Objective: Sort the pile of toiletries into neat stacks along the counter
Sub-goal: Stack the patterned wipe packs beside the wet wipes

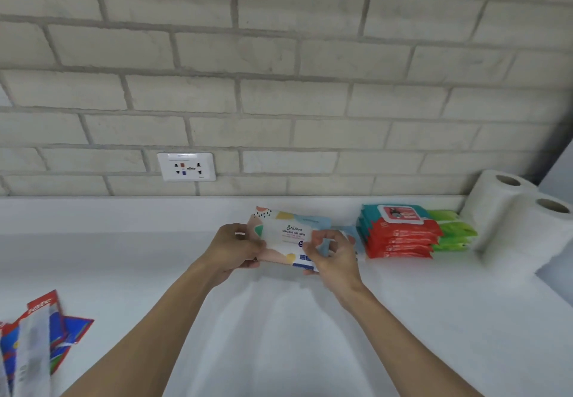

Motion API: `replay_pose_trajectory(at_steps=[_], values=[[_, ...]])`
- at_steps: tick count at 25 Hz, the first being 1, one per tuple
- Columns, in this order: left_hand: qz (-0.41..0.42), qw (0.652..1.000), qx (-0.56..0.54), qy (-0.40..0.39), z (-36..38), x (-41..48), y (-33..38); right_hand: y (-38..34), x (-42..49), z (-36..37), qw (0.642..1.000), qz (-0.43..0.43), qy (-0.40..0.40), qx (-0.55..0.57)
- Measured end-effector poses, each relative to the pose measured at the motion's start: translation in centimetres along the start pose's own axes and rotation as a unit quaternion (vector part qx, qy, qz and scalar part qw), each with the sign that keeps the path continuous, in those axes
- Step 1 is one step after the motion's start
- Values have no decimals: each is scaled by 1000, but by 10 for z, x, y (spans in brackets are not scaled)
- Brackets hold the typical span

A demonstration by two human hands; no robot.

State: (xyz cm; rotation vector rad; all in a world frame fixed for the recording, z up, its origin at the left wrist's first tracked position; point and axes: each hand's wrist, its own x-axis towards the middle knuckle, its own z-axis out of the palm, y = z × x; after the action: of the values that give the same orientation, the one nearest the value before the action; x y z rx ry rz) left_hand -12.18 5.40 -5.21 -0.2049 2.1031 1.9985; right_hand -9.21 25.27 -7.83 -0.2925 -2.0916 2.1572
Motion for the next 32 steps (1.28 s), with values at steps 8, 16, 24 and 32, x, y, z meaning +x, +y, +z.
replay_pose_trajectory(at_steps=[8,16,24,32], values=[[16,1000,14,2,73,32,-11,-3,48,-63,985,-14,0,-173],[28,995,32,88,112,64,-35,17,77,-74,922,-95,-37,-372],[29,990,29,132,123,73,-51,37,85,-76,839,-162,-88,-512],[31,990,54,125,120,72,-60,52,66,-68,703,-189,-43,-685]])
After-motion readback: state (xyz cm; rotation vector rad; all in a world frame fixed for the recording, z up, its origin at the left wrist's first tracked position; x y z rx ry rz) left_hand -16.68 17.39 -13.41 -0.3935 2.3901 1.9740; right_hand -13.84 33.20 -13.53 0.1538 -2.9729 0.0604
